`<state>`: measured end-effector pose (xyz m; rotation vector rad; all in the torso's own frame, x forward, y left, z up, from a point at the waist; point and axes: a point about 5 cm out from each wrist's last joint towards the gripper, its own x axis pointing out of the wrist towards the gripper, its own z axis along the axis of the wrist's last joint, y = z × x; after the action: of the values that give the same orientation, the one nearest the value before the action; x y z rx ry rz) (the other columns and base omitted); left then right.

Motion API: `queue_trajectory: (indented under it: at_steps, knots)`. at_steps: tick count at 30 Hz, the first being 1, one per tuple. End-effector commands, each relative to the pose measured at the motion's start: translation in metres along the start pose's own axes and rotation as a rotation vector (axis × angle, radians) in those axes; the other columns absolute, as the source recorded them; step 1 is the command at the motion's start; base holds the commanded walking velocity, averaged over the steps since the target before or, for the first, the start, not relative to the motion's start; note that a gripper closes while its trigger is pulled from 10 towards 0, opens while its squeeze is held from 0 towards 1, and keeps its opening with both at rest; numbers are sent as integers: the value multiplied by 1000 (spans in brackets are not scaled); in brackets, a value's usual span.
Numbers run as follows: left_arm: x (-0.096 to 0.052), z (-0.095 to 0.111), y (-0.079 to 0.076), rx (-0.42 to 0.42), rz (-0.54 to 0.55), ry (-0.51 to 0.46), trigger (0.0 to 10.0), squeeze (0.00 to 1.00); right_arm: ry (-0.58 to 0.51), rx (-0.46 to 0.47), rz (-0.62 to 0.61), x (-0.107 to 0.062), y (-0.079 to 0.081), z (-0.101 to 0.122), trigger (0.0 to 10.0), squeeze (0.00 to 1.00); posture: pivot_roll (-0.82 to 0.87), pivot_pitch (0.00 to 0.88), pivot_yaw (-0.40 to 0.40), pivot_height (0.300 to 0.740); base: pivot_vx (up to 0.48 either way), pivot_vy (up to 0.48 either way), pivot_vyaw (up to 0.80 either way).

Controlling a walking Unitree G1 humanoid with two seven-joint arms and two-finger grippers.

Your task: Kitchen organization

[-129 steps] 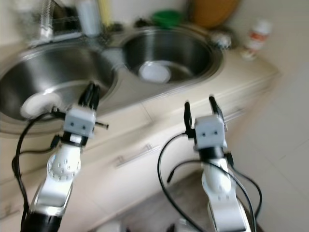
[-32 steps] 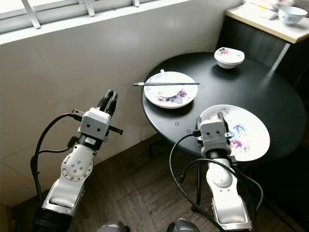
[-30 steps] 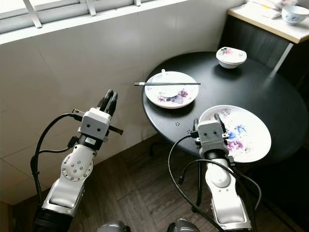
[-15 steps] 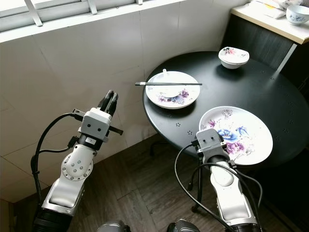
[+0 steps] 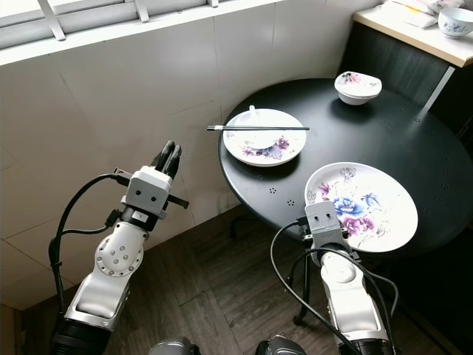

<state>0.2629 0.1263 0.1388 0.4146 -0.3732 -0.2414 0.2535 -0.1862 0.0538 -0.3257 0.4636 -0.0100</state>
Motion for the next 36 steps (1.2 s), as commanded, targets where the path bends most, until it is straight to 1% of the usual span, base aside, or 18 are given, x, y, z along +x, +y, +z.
queue_trajectory:
  at_steps: [1,3,4,5,6,7,16,23,26,27,28,32,34,35,36]
  knots:
    - [-1,-2,-1,11,-17,14,10000,0,74,-24,-31,1,-5,-12,10000,0,118,0,-7,740,0,0,0]
    - [-1,-3,-1,13,-16,17,10000,0,82,-26,-36,1,-6,-13,10000,0,126,0,-9,740,0,0,0]
    - [-1,-3,0,14,-16,19,10000,0,91,-30,-37,1,-7,-14,9765,0,126,0,-9,740,0,0,0]
    - [-1,-3,0,14,-16,22,10000,0,96,-36,-33,1,-7,-15,3843,0,126,0,-9,740,0,0,0]
    - [-2,-4,0,15,-15,23,10000,0,96,-44,-28,1,-7,-15,3843,0,126,0,-9,740,0,0,0]
    - [-2,-4,0,16,-16,26,10000,0,94,-55,-18,1,-7,-15,0,0,126,0,-9,740,0,0,0]
    - [-1,-5,-2,14,-24,32,10000,0,104,-59,-23,-1,-7,-16,0,0,118,0,-6,740,0,0,0]
    - [-1,-6,-3,15,-25,39,10000,0,71,-54,-91,0,-14,-9,0,0,120,0,-9,740,0,0,0]
    - [-1,-6,-3,16,-24,41,10000,0,46,-72,-126,1,-18,-4,0,0,121,0,-10,740,0,0,0]
    - [-1,-7,-3,16,-25,44,10000,0,4,-94,-164,1,-23,2,0,0,121,0,-11,740,0,0,0]
    - [-1,-7,-3,16,-25,44,10000,0,4,-94,-164,1,-23,2,0,0,121,0,-11,740,0,0,0]
    - [-1,-8,-3,16,-25,48,10000,0,-100,-135,-248,0,-32,19,0,0,121,0,-12,740,0,0,0]
    - [-1,-8,-3,16,-25,49,10000,0,-191,-137,-297,-3,-37,32,0,0,119,0,-10,740,0,0,0]
    - [-1,-8,-3,16,-25,50,10000,0,-271,-136,-310,-5,-37,44,0,0,119,0,-10,740,0,0,0]
    - [-1,-8,-3,16,-25,51,10000,0,-311,-128,-311,-7,-36,51,0,0,119,0,-10,740,0,0,0]
